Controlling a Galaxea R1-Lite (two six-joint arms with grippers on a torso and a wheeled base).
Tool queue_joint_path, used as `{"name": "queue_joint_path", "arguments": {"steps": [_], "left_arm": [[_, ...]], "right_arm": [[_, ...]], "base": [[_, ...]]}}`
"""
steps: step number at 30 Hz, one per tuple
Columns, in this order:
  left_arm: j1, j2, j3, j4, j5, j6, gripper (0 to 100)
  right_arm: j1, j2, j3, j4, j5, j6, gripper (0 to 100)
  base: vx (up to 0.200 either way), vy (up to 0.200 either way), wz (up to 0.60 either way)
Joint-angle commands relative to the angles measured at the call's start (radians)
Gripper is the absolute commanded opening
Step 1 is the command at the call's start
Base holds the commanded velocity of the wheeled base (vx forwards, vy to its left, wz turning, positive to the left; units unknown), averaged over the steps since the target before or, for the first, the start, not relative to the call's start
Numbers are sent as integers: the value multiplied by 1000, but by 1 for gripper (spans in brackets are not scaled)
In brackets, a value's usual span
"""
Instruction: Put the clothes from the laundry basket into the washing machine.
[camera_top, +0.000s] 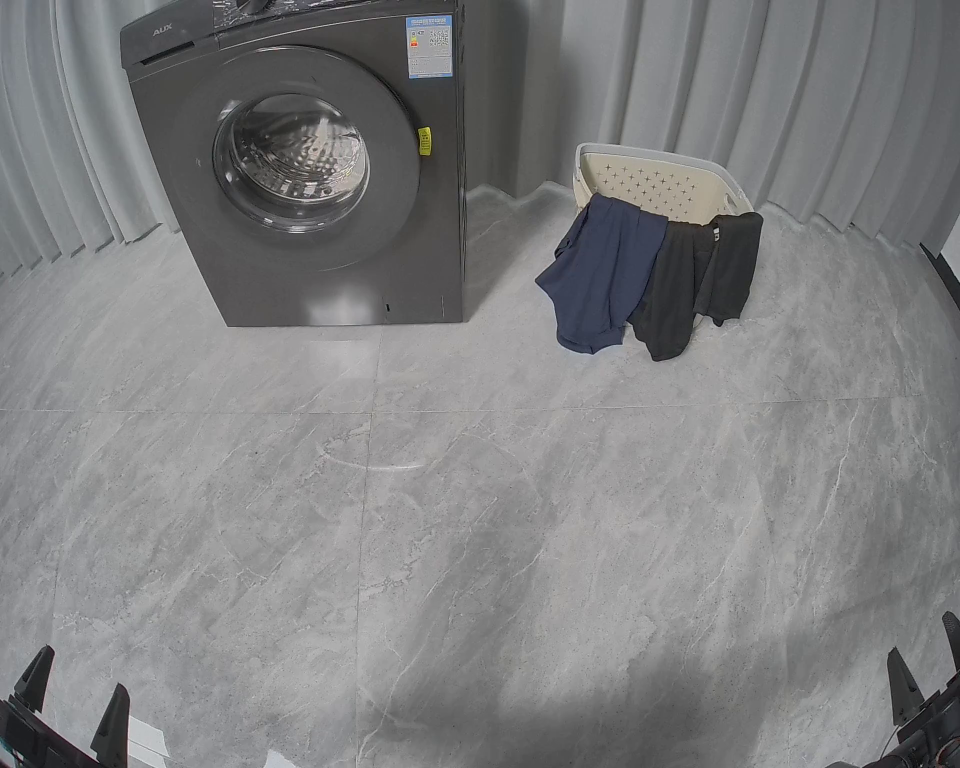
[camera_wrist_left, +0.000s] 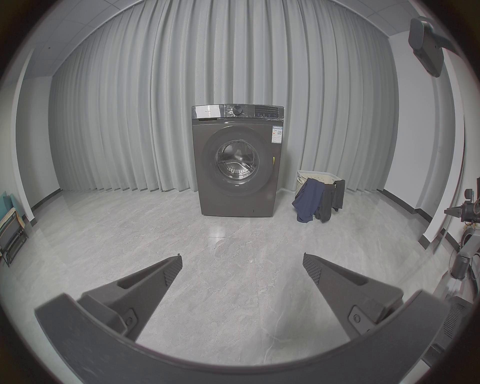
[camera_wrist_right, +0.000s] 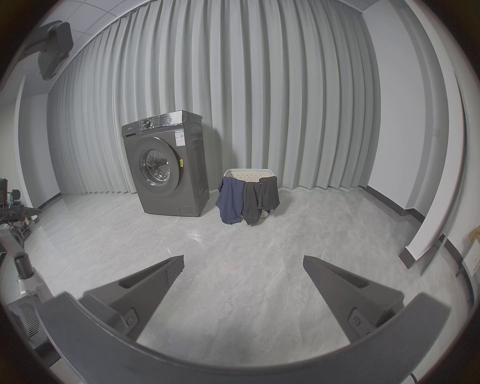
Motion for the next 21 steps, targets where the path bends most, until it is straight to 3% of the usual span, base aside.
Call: {"name": "queue_joint_path", "arguments": {"steps": [1, 21], "left_arm": [[0, -13, 15, 0, 0, -4, 100], [0, -13, 15, 0, 0, -8, 100]], "right_arm": [[0, -16, 18, 0, 0, 0, 100], [0, -16, 18, 0, -6, 2, 100]], "base": [[200, 0, 0], [200, 0, 0]]}}
